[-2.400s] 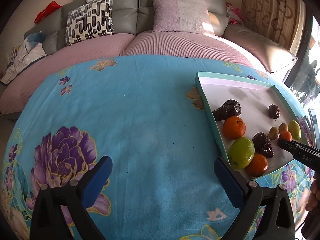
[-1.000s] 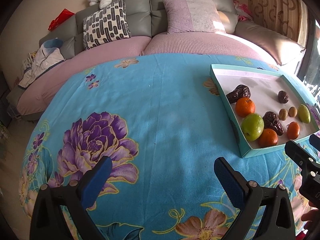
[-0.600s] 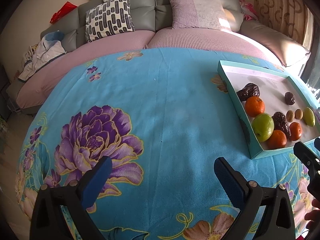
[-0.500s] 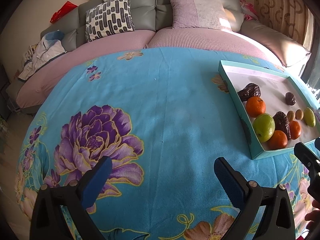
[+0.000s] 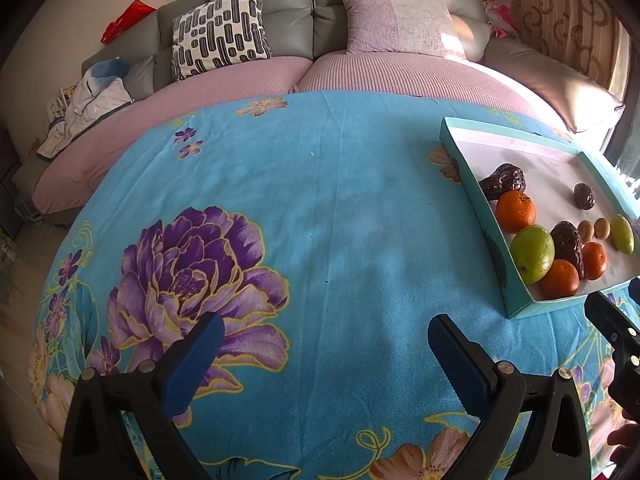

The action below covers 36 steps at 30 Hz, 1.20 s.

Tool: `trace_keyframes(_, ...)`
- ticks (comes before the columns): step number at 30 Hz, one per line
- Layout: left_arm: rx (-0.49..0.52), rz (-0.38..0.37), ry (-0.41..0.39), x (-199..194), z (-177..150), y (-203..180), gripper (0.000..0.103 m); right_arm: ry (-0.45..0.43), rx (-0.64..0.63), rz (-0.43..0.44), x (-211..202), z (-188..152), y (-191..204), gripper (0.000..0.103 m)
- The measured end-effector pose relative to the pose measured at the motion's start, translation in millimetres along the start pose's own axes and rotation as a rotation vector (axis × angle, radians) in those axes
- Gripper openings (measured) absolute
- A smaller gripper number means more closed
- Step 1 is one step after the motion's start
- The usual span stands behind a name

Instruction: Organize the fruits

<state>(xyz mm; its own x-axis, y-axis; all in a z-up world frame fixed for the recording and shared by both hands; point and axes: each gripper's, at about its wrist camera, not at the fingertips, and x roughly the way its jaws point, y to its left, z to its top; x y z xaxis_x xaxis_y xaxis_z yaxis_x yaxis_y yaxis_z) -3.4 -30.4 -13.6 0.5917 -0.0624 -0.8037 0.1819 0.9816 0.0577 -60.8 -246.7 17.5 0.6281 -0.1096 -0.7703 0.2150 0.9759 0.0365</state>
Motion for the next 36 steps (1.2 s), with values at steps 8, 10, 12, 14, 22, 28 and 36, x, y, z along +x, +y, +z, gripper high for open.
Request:
trace_keyframes(8,0.006,-0.007,-0.004,-1.3,0.4,-1.6,0.103,0.006,-0.005,-0.002,1.5,-0.5,0.1,0.092)
trace_keyframes(10,0.007,-0.009,-0.003,-1.0,0.3,-1.4,0.103,0.008,-0.006,-0.003,1.7,-1.0,0.3,0.092)
trace_keyframes(12,0.010,-0.011,-0.004,-1.0,0.2,-1.6,0.103,0.011,-0.007,-0.004,2.3,-1.2,0.7,0.092)
trace_keyframes(14,0.011,-0.010,-0.004,-1.1,0.1,-1.9,0.103,0.013,-0.009,-0.005,2.8,-1.5,0.9,0.092)
trace_keyframes(22,0.007,-0.008,0.001,0.2,0.2,-0.6,0.103,0.016,-0.012,-0.006,3.3,-2.0,1.9,0.092)
trace_keyframes(28,0.009,-0.006,0.006,1.1,-0.5,-1.5,0.103,0.020,-0.015,-0.006,4.2,-2.2,2.5,0.092)
trace_keyframes(36,0.008,-0.005,0.015,2.9,-0.8,-0.7,0.103,0.020,-0.015,-0.006,4.3,-2.4,2.7,0.092)
